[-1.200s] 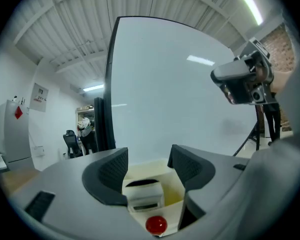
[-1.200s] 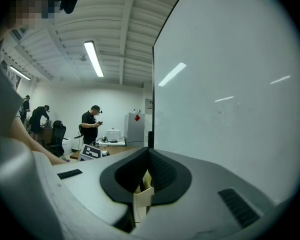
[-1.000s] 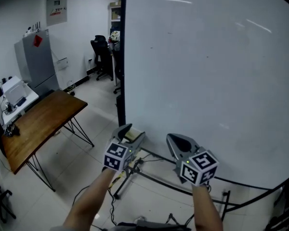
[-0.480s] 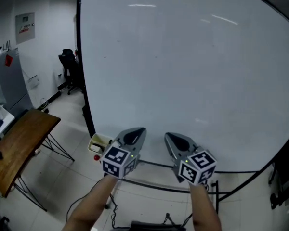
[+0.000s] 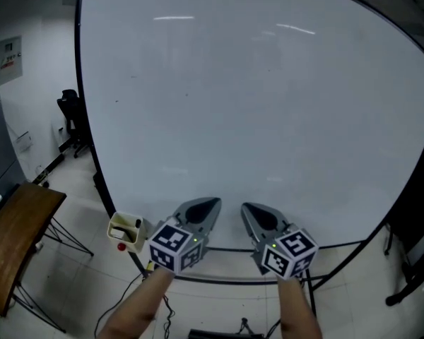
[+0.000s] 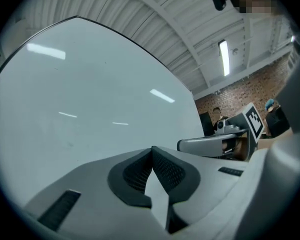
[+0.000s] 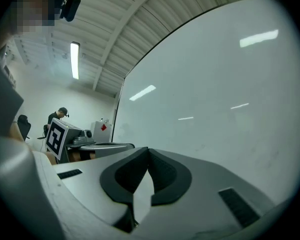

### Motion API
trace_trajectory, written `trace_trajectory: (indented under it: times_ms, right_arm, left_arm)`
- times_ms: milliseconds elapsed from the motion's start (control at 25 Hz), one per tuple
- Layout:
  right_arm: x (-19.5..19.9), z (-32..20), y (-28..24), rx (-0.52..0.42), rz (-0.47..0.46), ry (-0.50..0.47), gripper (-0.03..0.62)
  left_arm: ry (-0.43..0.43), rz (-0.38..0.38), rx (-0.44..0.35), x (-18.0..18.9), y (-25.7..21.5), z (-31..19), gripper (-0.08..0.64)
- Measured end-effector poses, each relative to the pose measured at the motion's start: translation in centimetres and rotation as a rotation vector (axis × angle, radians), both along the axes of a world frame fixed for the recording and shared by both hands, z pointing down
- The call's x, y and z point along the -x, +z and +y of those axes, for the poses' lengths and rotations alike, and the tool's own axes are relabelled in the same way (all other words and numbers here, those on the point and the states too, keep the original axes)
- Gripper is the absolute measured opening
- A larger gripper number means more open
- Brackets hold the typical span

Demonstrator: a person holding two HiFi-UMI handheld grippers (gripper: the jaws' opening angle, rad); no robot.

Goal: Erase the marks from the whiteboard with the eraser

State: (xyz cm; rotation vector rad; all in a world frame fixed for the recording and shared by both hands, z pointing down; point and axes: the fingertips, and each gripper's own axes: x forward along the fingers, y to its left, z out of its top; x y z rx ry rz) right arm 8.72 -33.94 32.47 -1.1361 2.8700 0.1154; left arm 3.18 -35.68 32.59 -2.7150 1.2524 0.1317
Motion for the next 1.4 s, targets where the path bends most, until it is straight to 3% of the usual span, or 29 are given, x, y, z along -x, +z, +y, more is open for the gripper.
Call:
trace_trajectory:
  times_ms: [320, 1400]
  right_arm:
    - [-1.4, 0.0, -0.3, -0.011, 0.020, 0.029, -0.005]
    - [-0.6, 0.6, -1.3, -0.046, 0.040, 0.009, -0.005]
  left_arm:
    - [0.042, 0.009, 0.018, -1.9, -0.3, -0.2, 0.002]
    - [0.023, 0.021, 0.011, -1.7, -1.1, 0.3, 0.002]
